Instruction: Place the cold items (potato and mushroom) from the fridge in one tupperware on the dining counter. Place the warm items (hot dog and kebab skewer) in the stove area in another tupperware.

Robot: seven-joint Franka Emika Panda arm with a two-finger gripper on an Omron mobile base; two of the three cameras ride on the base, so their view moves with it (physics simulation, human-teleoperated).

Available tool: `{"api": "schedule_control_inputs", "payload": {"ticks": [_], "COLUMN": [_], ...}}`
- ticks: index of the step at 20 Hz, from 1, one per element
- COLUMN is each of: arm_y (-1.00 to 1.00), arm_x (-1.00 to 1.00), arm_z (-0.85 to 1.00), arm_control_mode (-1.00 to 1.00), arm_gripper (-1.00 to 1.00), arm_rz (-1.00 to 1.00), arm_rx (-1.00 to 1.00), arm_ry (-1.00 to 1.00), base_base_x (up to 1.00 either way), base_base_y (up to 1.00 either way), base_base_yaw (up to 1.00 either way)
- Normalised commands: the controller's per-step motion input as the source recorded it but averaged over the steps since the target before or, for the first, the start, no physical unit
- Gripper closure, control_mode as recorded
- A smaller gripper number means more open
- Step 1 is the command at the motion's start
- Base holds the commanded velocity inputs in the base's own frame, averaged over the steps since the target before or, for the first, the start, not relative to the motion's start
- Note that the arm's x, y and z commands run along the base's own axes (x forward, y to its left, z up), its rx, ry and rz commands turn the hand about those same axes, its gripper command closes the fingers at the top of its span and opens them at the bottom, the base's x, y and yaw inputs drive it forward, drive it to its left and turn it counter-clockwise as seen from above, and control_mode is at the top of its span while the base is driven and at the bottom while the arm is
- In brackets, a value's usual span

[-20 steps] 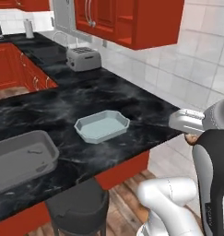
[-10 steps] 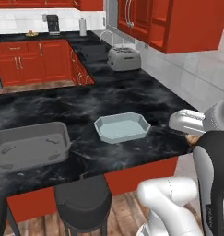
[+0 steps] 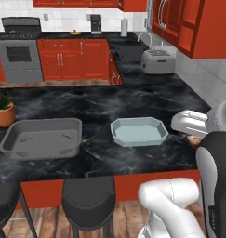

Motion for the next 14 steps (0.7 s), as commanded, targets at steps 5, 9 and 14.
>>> {"api": "schedule_control_inputs", "payload": {"ticks": [5, 9, 14], "arm_y": [-0.55, -0.62, -0.10], "arm_x": [0.80, 1.00, 0.96], "arm_z": [0.00, -0.13, -0.58], "arm_control_mode": [-1.00, -1.00, -1.00], "arm_gripper": [1.00, 1.00, 1.00], "arm_rz": [0.06, 0.04, 0.05], "arm_rx": [0.06, 0.07, 0.00], "arm_ry": [0.38, 0.47, 0.21], "base_base_x": [0.20, 0.00, 0.00], "base_base_y": [-0.14, 0.00, 0.00], "base_base_yaw": [0.04, 0.00, 0.00]}}
